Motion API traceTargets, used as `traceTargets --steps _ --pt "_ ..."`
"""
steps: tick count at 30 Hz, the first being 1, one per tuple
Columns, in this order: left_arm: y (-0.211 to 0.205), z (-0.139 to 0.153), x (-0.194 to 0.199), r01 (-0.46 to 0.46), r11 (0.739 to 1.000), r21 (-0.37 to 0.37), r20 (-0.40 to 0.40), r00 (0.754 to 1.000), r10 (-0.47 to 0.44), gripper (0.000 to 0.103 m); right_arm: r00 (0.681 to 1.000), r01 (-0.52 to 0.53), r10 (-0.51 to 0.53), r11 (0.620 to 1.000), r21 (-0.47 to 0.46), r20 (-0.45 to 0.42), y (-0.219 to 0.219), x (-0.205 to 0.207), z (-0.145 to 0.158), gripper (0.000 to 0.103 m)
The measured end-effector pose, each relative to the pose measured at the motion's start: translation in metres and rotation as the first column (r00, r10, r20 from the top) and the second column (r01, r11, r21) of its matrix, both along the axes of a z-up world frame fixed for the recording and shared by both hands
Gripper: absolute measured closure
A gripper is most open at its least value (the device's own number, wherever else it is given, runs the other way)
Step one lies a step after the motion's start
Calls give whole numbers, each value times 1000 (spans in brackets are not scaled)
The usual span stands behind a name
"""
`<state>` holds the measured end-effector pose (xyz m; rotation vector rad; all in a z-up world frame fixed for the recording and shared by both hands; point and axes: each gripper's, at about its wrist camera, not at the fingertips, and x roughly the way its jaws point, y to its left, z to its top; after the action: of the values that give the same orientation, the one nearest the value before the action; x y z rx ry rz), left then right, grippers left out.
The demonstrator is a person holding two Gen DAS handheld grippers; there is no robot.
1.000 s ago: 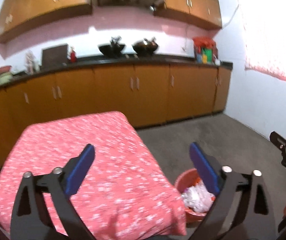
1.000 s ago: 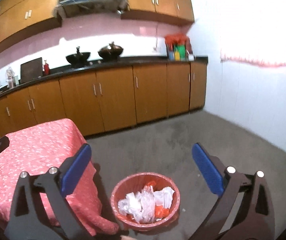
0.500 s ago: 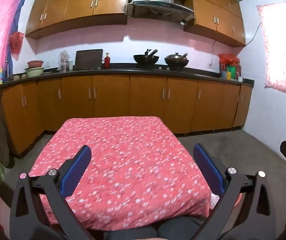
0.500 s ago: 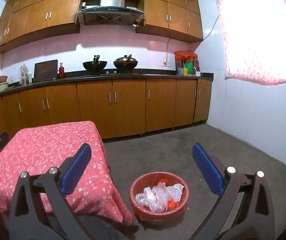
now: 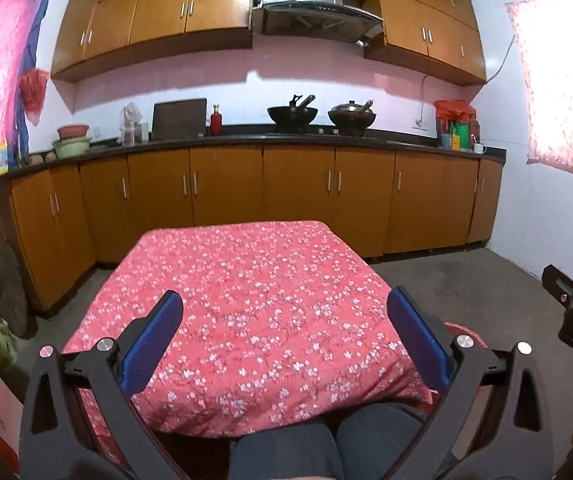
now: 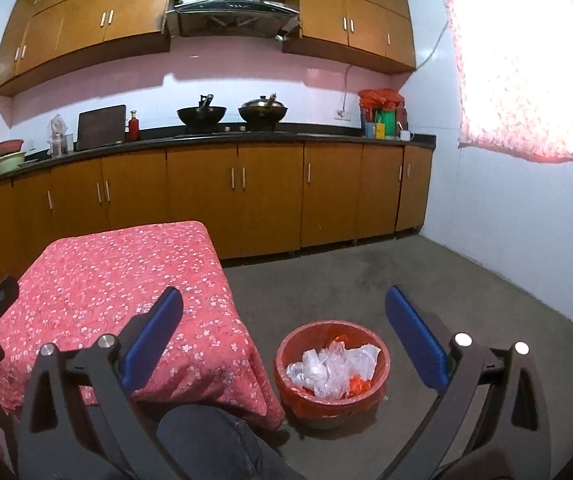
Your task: Collect trash
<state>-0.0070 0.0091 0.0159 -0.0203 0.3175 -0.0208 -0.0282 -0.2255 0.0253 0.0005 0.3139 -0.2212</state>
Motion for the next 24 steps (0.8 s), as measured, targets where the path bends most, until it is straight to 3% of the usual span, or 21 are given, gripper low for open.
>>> traceTargets --steps 24 --pt "3 -8 -9 -1 1000 11 -5 1000 1 2 1000 -9 9 1000 -9 -1 5 -2 -2 4"
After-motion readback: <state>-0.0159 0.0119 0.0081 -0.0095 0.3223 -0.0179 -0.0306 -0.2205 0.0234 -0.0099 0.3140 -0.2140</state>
